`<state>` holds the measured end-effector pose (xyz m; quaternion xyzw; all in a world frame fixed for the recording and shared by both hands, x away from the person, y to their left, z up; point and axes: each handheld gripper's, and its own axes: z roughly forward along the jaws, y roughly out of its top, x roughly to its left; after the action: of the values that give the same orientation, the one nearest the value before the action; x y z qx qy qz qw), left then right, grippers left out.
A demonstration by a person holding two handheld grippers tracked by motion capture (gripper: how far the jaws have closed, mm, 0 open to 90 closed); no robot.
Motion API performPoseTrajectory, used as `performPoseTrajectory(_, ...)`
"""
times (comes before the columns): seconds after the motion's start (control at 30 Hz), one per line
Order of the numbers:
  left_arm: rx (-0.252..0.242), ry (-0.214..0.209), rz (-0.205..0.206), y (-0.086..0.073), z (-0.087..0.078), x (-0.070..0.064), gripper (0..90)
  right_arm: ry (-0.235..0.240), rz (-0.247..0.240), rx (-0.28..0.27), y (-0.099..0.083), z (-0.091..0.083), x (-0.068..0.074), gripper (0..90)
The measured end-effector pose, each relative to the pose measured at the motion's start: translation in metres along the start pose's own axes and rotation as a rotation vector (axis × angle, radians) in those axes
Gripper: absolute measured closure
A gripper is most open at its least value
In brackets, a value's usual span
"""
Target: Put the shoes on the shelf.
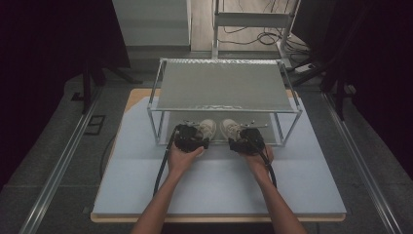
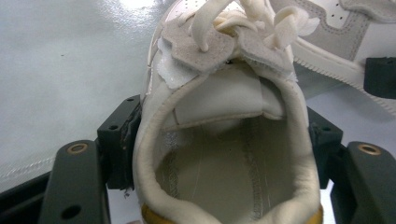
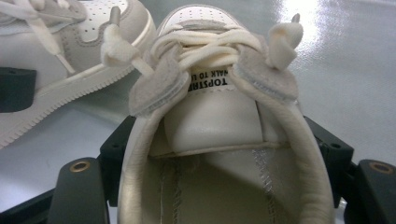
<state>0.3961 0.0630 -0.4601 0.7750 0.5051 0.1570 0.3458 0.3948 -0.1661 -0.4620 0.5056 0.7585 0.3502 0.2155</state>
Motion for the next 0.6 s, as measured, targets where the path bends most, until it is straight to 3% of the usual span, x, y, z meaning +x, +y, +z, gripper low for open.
performPoseTrajectory(0.03, 0.003, 0.006, -0.018, 0.001, 0.003, -0.002, 30.2, -0.001, -0.002, 0.002, 0.000, 0.002, 0.000, 28.3)
performPoseTrajectory(0.13, 0.012, 0.004, -0.003, 0.003, 0.008, -0.001, 30.1, -0.006, 0.004, 0.008, -0.001, 0.006, 0.000, 28.2)
performPoseTrajectory(0.2, 0.009, 0.013, -0.022, 0.004, 0.010, -0.002, 30.1, -0.014, 0.007, 0.009, -0.001, 0.008, -0.002, 28.2)
performPoseTrajectory(0.23, 0.011, 0.007, -0.007, 0.005, 0.011, -0.001, 30.1, -0.018, 0.009, 0.011, 0.000, 0.009, -0.002, 28.2)
performPoseTrajectory(0.4, 0.015, 0.017, -0.011, 0.009, 0.017, -0.002, 30.0, -0.029, 0.008, 0.011, 0.004, 0.012, -0.005, 28.1)
performPoseTrajectory(0.6, 0.024, 0.038, -0.008, 0.009, 0.019, -0.008, 28.0, -0.031, -0.006, 0.029, 0.007, 0.019, 0.001, 27.3)
